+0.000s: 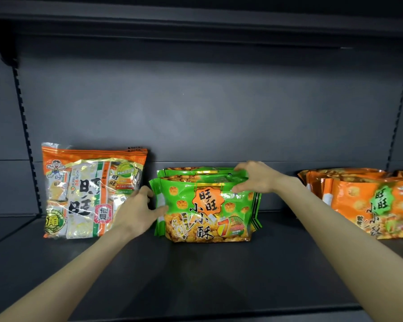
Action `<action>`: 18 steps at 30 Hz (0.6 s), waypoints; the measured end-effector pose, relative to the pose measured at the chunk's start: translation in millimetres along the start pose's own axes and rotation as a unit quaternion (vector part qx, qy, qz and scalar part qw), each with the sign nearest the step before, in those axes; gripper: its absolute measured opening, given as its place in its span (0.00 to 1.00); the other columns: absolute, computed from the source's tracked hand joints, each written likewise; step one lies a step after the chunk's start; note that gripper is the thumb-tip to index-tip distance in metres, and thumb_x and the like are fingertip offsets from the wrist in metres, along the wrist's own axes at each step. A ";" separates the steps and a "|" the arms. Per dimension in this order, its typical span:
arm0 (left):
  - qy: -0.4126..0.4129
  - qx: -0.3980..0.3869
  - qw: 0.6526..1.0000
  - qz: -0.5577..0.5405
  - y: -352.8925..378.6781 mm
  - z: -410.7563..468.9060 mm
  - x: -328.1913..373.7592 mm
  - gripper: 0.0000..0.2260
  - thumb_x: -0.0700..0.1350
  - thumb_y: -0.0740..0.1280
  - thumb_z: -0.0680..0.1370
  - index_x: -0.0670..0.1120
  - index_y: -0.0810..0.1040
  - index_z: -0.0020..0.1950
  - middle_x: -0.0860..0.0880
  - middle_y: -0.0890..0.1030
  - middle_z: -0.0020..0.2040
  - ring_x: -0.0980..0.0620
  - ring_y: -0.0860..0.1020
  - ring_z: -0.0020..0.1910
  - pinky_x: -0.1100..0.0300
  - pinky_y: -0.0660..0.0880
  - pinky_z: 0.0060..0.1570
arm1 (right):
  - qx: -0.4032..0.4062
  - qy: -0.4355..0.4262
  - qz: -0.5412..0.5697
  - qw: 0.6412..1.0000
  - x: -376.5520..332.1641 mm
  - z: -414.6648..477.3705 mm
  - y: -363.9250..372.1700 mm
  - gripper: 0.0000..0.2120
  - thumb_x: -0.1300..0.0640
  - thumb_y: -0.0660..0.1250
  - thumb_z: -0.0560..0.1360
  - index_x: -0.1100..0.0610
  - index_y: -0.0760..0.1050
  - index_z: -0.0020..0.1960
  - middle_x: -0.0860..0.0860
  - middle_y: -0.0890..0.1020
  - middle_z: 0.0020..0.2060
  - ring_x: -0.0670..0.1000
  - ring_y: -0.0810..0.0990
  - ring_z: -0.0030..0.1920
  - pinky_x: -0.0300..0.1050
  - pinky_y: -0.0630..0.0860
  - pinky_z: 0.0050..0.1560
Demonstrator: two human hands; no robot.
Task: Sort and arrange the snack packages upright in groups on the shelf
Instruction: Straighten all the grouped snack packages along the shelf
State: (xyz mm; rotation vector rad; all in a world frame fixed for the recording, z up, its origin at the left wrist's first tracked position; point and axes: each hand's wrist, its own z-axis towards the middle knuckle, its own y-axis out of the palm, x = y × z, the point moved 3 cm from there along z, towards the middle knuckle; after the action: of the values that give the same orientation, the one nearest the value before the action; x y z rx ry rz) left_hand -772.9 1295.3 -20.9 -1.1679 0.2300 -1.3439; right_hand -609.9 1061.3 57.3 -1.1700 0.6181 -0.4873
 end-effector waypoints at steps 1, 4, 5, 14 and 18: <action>0.008 0.008 1.000 0.004 -4.2 -2.9 8.2 0.24 0.57 0.70 0.72 0.44 0.71 0.60 0.44 0.77 0.57 0.46 0.77 0.53 0.53 0.75 0.49 | 0.002 -0.003 -0.003 1.000 2.9 -4.9 -3.6 0.35 0.47 0.72 0.71 0.59 0.64 0.72 0.55 0.69 0.70 0.56 0.66 0.70 0.46 0.66 0.66; 0.041 0.041 0.998 0.015 -12.8 -13.2 41.8 0.26 0.59 0.69 0.71 0.44 0.71 0.61 0.45 0.77 0.58 0.46 0.77 0.55 0.51 0.76 0.52 | 0.012 -0.011 -0.015 1.000 16.9 -21.0 -16.8 0.34 0.47 0.71 0.71 0.58 0.65 0.71 0.56 0.71 0.69 0.56 0.66 0.70 0.45 0.65 0.66; 0.049 0.050 0.997 0.013 -13.5 -16.7 55.6 0.26 0.60 0.69 0.71 0.44 0.71 0.61 0.46 0.77 0.58 0.46 0.77 0.55 0.50 0.76 0.53 | 0.015 -0.014 -0.018 1.000 23.3 -27.6 -22.2 0.33 0.47 0.71 0.71 0.58 0.66 0.71 0.56 0.72 0.68 0.56 0.67 0.69 0.45 0.66 0.65; 0.123 0.044 0.991 -0.006 18.9 -40.5 209.0 0.26 0.59 0.69 0.71 0.46 0.71 0.62 0.45 0.77 0.61 0.44 0.75 0.60 0.51 0.73 0.57 | 0.048 -0.016 -0.033 0.998 118.9 -102.1 -81.6 0.31 0.48 0.72 0.71 0.58 0.69 0.69 0.54 0.73 0.66 0.55 0.71 0.67 0.46 0.68 0.64; 0.144 0.019 0.989 -0.029 47.7 -52.3 260.9 0.25 0.59 0.69 0.72 0.47 0.70 0.63 0.46 0.76 0.62 0.45 0.74 0.62 0.50 0.73 0.59 | 0.059 -0.014 -0.031 0.998 164.6 -136.9 -97.9 0.29 0.48 0.72 0.71 0.58 0.70 0.68 0.54 0.75 0.65 0.55 0.73 0.64 0.48 0.71 0.62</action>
State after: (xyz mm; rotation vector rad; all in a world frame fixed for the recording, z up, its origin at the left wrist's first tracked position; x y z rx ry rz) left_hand -703.7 1041.6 41.8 -0.9507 0.3791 -1.5608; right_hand -584.1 828.7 82.8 -1.0848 0.5235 -0.5521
